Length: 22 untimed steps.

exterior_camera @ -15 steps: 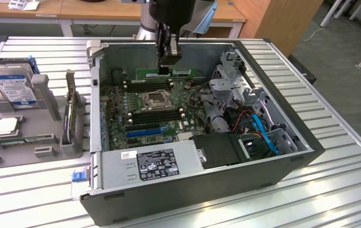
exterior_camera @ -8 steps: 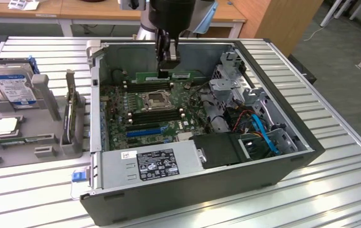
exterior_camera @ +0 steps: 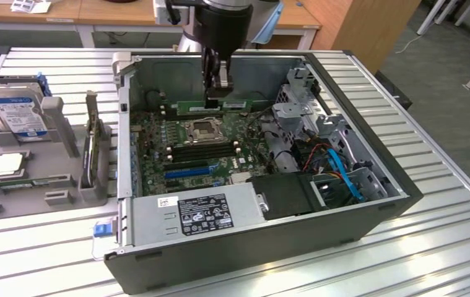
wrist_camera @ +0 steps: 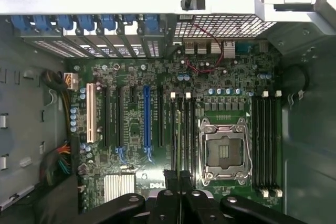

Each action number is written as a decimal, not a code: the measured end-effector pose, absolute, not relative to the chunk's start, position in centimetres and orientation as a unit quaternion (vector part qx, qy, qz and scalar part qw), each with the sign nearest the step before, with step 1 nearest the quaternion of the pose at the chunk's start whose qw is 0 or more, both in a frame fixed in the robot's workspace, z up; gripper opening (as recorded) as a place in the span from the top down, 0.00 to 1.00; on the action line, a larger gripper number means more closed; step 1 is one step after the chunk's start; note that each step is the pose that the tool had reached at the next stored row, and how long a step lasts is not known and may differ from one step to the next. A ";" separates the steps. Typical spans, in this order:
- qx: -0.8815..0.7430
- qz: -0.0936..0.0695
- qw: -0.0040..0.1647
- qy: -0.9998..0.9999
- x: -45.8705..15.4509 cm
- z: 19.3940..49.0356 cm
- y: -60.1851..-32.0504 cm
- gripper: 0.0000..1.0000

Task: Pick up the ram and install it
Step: 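Insert the ram into the slot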

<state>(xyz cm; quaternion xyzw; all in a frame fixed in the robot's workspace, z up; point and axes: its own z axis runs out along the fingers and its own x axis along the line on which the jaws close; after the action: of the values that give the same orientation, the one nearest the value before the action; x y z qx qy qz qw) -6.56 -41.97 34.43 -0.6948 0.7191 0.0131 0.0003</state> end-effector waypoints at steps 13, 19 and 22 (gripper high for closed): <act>-0.694 0.013 0.000 0.720 -6.6 32.1 -42.0 0.88; -0.694 0.013 0.000 0.720 -6.6 31.0 -42.0 0.88; -0.694 0.013 0.000 0.720 -6.6 30.4 -42.0 0.88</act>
<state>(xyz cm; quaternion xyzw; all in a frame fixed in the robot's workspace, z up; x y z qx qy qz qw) -6.56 -41.96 30.42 -0.6935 0.7203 0.0131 0.0004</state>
